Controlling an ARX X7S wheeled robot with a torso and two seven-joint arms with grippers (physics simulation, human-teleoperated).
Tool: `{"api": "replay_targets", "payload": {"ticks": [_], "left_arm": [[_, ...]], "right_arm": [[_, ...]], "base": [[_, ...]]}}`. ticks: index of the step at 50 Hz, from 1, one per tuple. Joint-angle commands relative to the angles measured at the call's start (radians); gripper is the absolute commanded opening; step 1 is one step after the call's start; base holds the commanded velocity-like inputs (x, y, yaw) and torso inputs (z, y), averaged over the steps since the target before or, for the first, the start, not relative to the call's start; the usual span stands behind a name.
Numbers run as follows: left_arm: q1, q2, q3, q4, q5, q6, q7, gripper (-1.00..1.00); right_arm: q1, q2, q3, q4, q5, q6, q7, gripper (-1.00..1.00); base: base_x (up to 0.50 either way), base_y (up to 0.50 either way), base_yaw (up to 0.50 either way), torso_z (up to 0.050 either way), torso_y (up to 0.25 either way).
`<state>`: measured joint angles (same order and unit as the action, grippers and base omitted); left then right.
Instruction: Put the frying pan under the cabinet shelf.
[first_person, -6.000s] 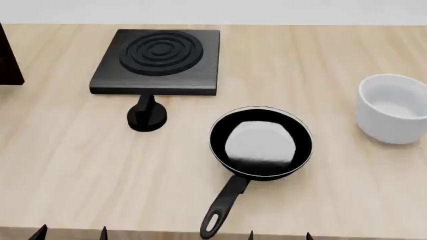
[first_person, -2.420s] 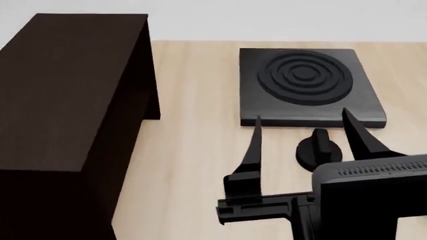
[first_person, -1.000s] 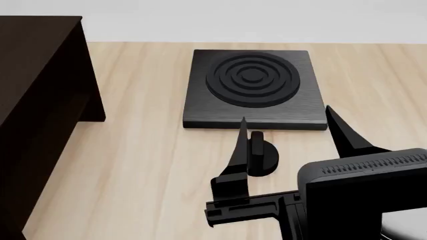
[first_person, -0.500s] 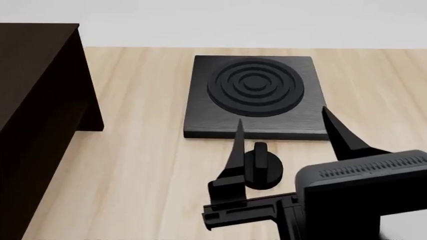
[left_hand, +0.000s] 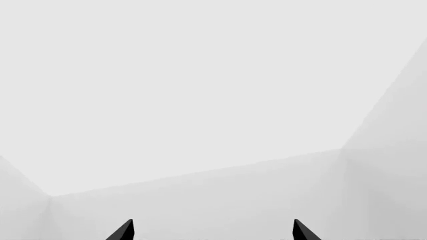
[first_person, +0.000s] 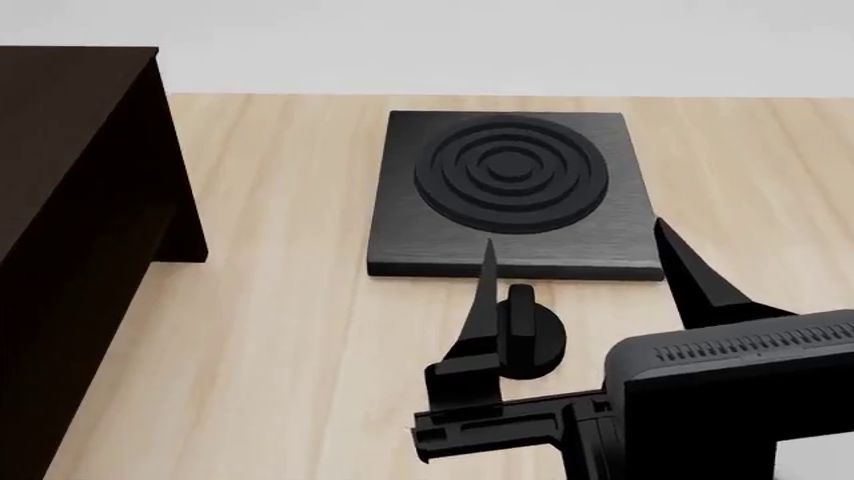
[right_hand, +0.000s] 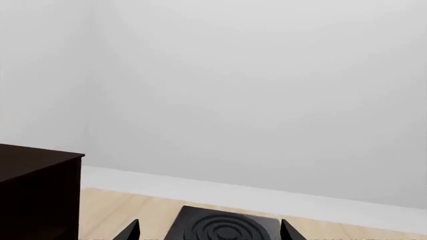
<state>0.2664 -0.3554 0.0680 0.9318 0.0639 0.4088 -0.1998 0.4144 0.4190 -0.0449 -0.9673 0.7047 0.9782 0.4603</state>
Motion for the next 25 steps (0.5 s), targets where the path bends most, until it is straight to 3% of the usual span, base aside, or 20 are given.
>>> {"api": "replay_targets", "payload": {"ticks": [1, 12, 25], "left_arm": [[-0.003, -0.002, 0.002, -0.006, 0.004, -0.001, -0.005, 1.00], [-0.005, -0.005, 0.004, -0.007, 0.006, -0.003, -0.007, 1.00], [-0.006, -0.009, 0.007, -0.011, 0.004, -0.001, -0.012, 1.00]], "right_arm": [[0.003, 0.010, -0.009, 0.000, 0.011, 0.007, 0.013, 1.00], [0.005, 0.015, -0.006, -0.001, 0.023, -0.002, 0.022, 1.00], [-0.004, 0.018, -0.002, 0.005, 0.034, -0.020, 0.030, 1.00]], "base": [[0.00, 0.00, 0.00, 0.000, 0.000], [0.08, 0.14, 0.00, 0.000, 0.000], [0.30, 0.03, 0.00, 0.000, 0.000]]}}
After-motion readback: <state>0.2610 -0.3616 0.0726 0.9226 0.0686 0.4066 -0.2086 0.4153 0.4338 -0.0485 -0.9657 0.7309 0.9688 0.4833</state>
